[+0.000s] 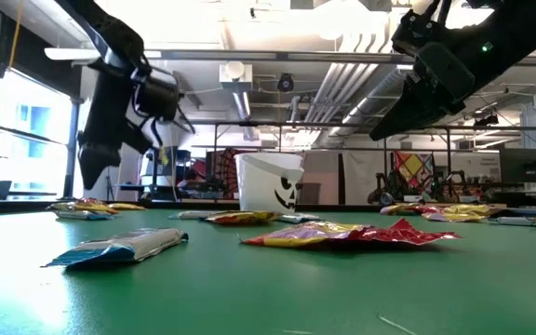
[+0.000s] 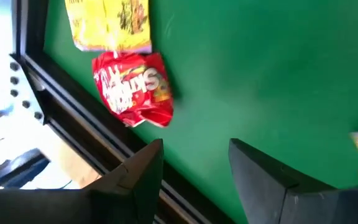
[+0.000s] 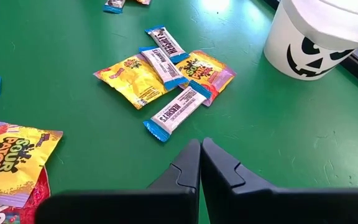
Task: Sort candy by brand, put in halloween buckets
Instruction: Put the red candy into the green bucket
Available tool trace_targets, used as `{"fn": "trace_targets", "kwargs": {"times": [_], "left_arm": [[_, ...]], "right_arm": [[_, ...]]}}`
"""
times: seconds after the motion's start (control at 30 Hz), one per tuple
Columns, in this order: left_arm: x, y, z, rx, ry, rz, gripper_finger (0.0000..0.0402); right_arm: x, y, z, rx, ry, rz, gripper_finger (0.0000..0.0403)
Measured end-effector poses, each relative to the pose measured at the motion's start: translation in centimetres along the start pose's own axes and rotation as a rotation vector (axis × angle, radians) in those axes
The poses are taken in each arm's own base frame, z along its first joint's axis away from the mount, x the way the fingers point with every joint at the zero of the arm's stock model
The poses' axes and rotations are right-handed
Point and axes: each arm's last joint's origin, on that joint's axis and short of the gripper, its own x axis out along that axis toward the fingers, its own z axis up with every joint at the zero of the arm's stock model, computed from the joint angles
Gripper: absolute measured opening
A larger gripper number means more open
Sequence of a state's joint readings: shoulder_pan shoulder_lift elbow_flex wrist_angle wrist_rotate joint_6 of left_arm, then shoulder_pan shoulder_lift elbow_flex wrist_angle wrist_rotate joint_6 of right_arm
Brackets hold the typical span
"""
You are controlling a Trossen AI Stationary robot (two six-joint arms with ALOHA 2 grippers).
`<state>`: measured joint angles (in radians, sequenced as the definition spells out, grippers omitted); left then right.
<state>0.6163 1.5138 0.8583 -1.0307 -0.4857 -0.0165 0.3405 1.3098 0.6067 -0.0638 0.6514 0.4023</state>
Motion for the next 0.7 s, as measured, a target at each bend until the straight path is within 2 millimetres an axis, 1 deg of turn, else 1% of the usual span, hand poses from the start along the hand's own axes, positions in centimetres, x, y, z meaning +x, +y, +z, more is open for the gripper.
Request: {"fn": "trace_targets", "kwargs": {"times": [0.2, 0.5, 0.7], "left_arm": [[2.2, 0.1, 0.8, 0.004, 0.105, 0.119, 0.0175], [4.8, -0.2, 1.9, 0.039, 0.172, 0.126, 0.0175], [6.1, -0.6, 2.5, 0.065, 0.191, 0.204, 0.0175]], "right_arm": [[0.0, 0.0, 0.0, -0.001, 0.002, -0.001, 0.0], [0.0, 0.0, -0.1, -0.004, 0.005, -0.002, 0.0], [0.0, 0.0, -0.1, -0.004, 0.005, -0.002, 0.0]]}}
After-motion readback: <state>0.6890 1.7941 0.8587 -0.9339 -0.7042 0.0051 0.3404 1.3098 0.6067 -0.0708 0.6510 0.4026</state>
